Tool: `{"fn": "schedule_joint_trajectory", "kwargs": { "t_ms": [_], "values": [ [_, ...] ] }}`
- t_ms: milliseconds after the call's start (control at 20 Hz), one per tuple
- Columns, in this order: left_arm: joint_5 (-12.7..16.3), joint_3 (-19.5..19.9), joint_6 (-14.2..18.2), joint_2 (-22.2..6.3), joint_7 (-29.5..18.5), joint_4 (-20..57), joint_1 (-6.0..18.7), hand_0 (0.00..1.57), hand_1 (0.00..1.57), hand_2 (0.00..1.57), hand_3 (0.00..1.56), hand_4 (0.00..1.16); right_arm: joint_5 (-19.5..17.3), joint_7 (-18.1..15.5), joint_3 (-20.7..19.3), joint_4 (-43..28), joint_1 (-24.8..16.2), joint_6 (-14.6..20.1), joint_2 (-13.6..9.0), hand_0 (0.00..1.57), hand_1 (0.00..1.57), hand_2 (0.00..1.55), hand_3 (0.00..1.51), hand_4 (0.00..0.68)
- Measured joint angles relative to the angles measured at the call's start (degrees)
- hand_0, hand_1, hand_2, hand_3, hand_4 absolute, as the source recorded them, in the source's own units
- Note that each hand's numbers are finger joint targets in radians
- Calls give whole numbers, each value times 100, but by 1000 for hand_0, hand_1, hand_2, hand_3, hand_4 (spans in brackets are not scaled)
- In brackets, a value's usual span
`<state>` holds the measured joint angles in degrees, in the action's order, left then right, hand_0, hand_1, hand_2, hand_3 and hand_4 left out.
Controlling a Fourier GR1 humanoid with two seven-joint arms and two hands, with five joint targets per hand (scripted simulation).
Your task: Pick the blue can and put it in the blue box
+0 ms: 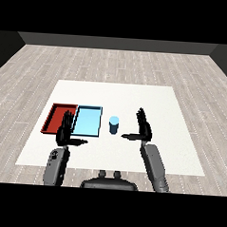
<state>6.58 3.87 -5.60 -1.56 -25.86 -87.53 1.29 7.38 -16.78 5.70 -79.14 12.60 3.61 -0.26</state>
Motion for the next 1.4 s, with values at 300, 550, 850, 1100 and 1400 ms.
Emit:
{"fn": "schedule_joint_trajectory", "kwargs": {
  "t_ms": [300, 550, 850, 1100, 1400],
  "values": [
    [161, 84, -95, -126, 81, -24, 42, 0, 0, 0, 0, 0, 303, -52, -69, 573, 335, -12, 5, 0, 0, 0, 0, 0],
    [162, 46, -38, -72, 94, -72, 17, 0, 0, 0, 0, 0, 467, -36, -139, 970, 567, 8, 14, 0, 0, 0, 0, 0],
    [140, -7, 69, -35, 143, -165, -18, 0, 0, 0, 0, 0, 807, -261, 49, 1570, 790, 225, 23, 0, 0, 0, 0, 0],
    [260, 23, -40, -39, 47, -284, -193, 0, 0, 0, 0, 0, 1201, -389, 478, 1961, 993, 630, 24, 0, 0, 0, 0, 0],
    [268, 5, 21, -20, 136, -338, -88, 0, 0, 0, 0, 0, 1522, -831, 724, 2516, 1089, 599, 25, 0, 0, 0, 0, 0]
  ]
}}
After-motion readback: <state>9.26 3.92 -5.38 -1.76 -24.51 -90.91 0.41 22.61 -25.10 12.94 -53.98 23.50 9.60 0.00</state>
